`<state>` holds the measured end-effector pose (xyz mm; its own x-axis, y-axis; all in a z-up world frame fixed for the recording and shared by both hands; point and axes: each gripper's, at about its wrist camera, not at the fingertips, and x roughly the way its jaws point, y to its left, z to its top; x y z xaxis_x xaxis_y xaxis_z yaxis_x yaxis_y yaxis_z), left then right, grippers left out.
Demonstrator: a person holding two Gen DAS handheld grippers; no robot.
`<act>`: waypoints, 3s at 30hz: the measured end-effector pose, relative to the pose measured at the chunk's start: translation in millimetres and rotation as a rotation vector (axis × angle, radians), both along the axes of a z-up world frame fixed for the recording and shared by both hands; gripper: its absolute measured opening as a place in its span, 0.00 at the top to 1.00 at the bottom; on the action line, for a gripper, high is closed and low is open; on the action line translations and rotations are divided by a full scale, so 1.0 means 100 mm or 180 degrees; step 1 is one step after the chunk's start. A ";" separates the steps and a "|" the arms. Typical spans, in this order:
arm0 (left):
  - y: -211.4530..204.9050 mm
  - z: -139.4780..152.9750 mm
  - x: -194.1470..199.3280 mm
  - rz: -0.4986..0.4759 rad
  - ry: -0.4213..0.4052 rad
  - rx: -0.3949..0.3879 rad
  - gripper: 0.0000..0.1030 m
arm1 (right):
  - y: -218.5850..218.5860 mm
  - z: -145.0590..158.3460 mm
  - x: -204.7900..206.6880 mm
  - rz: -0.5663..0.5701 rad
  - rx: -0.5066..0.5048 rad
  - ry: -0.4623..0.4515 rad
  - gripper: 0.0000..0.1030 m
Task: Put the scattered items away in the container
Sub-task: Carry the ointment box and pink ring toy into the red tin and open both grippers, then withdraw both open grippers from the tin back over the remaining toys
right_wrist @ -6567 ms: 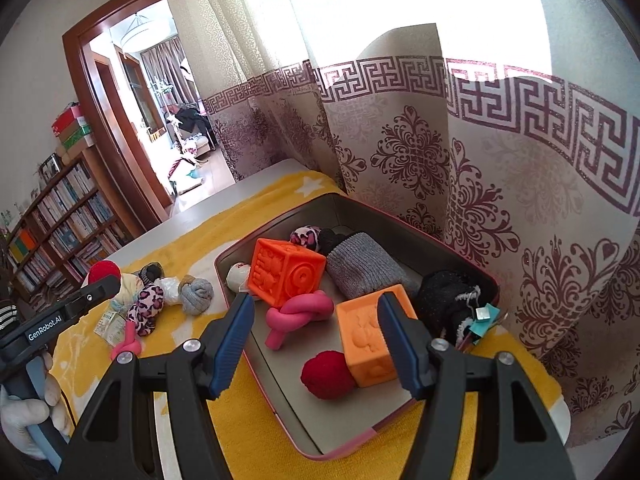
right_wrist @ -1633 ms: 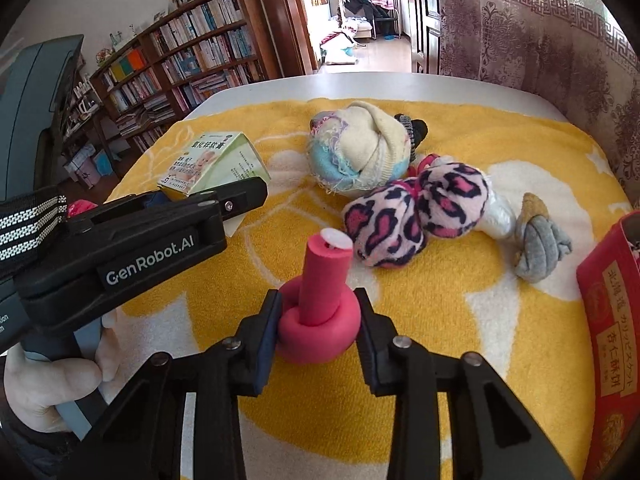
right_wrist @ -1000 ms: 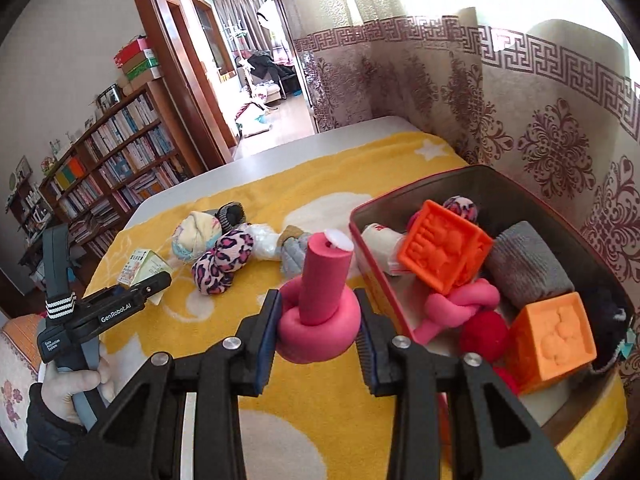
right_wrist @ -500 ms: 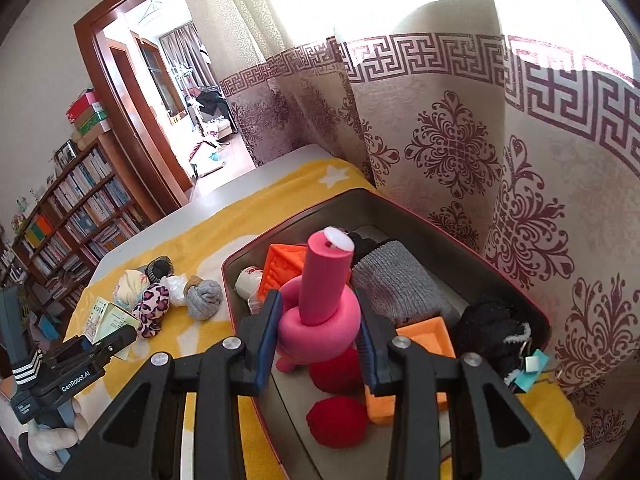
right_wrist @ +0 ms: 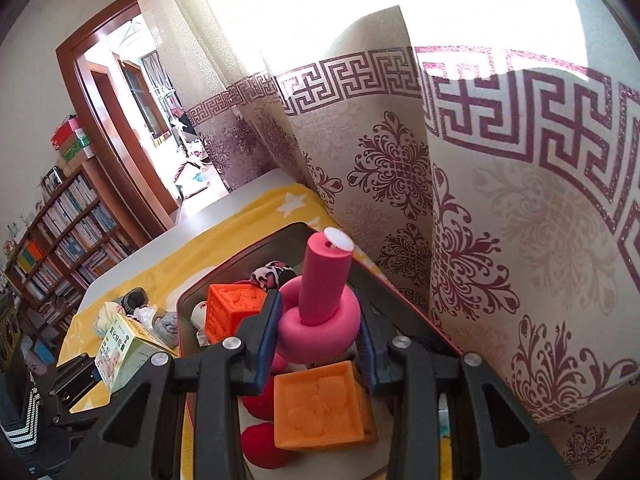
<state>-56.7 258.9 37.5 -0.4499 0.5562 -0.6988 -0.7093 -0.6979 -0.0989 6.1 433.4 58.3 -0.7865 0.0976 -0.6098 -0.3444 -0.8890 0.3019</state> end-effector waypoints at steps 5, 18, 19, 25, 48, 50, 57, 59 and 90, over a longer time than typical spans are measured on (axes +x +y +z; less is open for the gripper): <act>0.22 -0.04 0.10 -0.0152 -0.0016 -0.0024 0.53 | 0.11 0.01 0.06 -0.0068 -0.0023 0.0040 0.63; 0.31 -0.12 0.08 -0.0248 -0.0323 0.0179 0.13 | 0.11 0.03 -0.04 0.0038 -0.0102 0.0046 0.61; 0.29 -0.12 0.07 -0.0237 -0.0336 0.0192 0.13 | 0.10 0.03 -0.05 0.0058 -0.0126 0.0044 0.61; 0.08 -0.09 0.00 -0.0071 -0.0396 0.0332 0.01 | 0.06 0.04 -0.09 0.0108 -0.0214 0.0079 0.50; -1.47 0.02 -0.63 0.1223 -0.0200 0.0509 0.01 | -0.44 0.11 -0.22 0.0570 -0.0375 0.0125 0.50; -1.61 0.02 -0.67 0.1318 -0.0185 0.0518 0.01 | -0.57 0.12 -0.25 0.0643 -0.0319 0.0113 0.50; -2.06 -0.08 -0.80 0.1649 -0.0109 0.0452 0.01 | -1.05 0.04 -0.46 0.0967 -0.0276 -0.0032 0.50; -2.15 -0.11 -0.83 0.1714 -0.0097 0.0432 0.01 | -1.19 0.00 -0.52 0.1051 -0.0264 -0.0077 0.50; -2.77 -0.31 -0.96 0.2109 -0.0318 0.0633 0.01 | -2.22 -0.80 -1.81 0.1706 -0.0999 -0.0938 0.50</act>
<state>-152.8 -18.3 6.7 -0.6775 0.3085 -0.6677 -0.1213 -0.9422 -0.3122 -174.9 211.1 -21.2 -0.4740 -0.4751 -0.7414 0.0115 -0.8452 0.5343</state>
